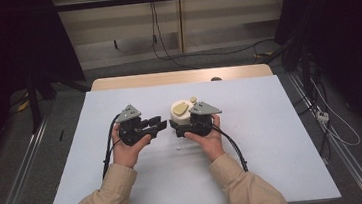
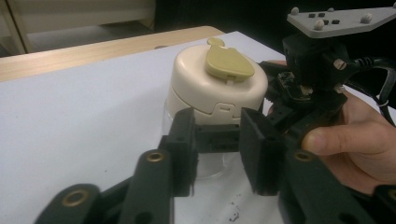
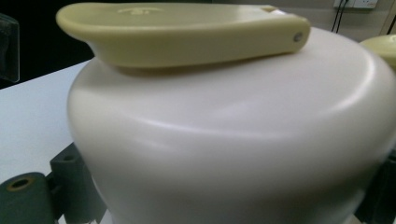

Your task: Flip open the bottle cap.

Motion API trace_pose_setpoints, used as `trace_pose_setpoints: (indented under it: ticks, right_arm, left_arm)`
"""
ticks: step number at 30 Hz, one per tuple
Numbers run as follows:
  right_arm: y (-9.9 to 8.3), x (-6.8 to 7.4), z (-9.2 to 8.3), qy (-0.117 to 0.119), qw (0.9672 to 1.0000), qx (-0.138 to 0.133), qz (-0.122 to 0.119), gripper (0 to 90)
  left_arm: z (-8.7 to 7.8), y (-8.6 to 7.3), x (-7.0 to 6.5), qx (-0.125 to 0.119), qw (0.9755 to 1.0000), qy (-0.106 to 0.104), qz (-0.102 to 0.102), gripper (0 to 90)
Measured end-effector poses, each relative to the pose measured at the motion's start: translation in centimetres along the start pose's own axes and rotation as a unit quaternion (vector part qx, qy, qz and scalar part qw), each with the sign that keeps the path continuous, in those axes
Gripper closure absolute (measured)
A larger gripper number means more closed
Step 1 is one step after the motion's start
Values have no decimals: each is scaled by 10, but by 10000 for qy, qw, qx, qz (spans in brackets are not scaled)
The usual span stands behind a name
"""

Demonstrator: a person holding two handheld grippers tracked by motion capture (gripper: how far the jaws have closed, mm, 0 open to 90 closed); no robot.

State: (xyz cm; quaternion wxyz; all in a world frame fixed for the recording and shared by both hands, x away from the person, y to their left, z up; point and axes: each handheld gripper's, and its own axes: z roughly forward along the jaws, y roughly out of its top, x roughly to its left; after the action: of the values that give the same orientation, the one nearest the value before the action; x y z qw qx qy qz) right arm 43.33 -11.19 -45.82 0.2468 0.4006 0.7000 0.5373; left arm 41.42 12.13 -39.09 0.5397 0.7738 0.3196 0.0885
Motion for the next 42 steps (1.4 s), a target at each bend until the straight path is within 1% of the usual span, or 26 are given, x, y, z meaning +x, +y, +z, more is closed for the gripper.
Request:
trace_pose_setpoints:
  ticks: [2, 5, 6, 7, 9, 10, 13, 14, 16, 18, 20, 25, 27, 34, 36, 38, 42]
  right_arm:
    - [0, 0, 0, 2, 10000, -3, 11, 64]
    - [0, 0, 0, 2, 10000, -2, 14, 64]
    - [0, 0, 0, 3, 10000, -1, 5, 64]
    - [0, 0, 0, 5, 10000, 3, 10, 64]
    - [0, 0, 0, 4, 10000, -4, 9, 64]
    - [0, 0, 0, 5, 10000, -5, 8, 64]
    - [0, 0, 0, 7, 10000, 5, 5, 64]
    - [0, 0, 0, 13, 10000, 8, 5, 64]
    - [0, 0, 0, 13, 10000, 10, -6, 64]
    - [0, 0, 0, 11, 10000, 3, 1, 64]
    - [0, 0, 0, 11, 10000, 5, -3, 64]
    - [0, 0, 0, 15, 10000, 13, -9, 64]
    - [0, 0, 0, 20, 10000, 3, -6, 64]
    - [0, 0, 0, 19, 10000, 13, -10, 64]
    - [0, 0, 0, 19, 10000, 13, -12, 64]
    - [0, 0, 0, 19, 10000, 14, -11, 64]
    - [0, 0, 0, 22, 10000, 16, -12, 64]
  left_arm:
    - [1, 1, 0, 12, 10000, -37, -11, 702]
    - [3, 4, 0, 40, 10000, -71, 31, 754]
    - [4, 4, 0, 40, 10000, -89, 15, 773]
    - [4, 5, 0, 74, 9999, -93, 53, 798]
    - [5, 6, -1, 69, 9999, -102, 48, 844]
    - [6, 7, 0, 65, 9998, -160, 41, 859]
    - [8, 9, 0, 52, 9998, -178, 14, 898]
    - [8, 9, 0, 44, 9998, -178, 2, 900]
    - [9, 10, 0, 51, 9999, -133, 51, 900]
    - [10, 10, -1, 40, 9999, -145, 11, 900]
    - [11, 11, -1, 89, 9999, -116, 13, 900]
    - [15, 16, -3, 164, 9998, -124, -8, 900]
    - [17, 18, -4, 243, 9996, -114, 28, 900]
    - [21, 20, -5, 357, 9993, -100, 47, 900]
    - [21, 20, -5, 322, 9994, -93, 18, 900]
    - [21, 21, -4, 327, 9994, -62, 20, 900]
    - [23, 22, -5, 334, 9994, -69, 43, 900]
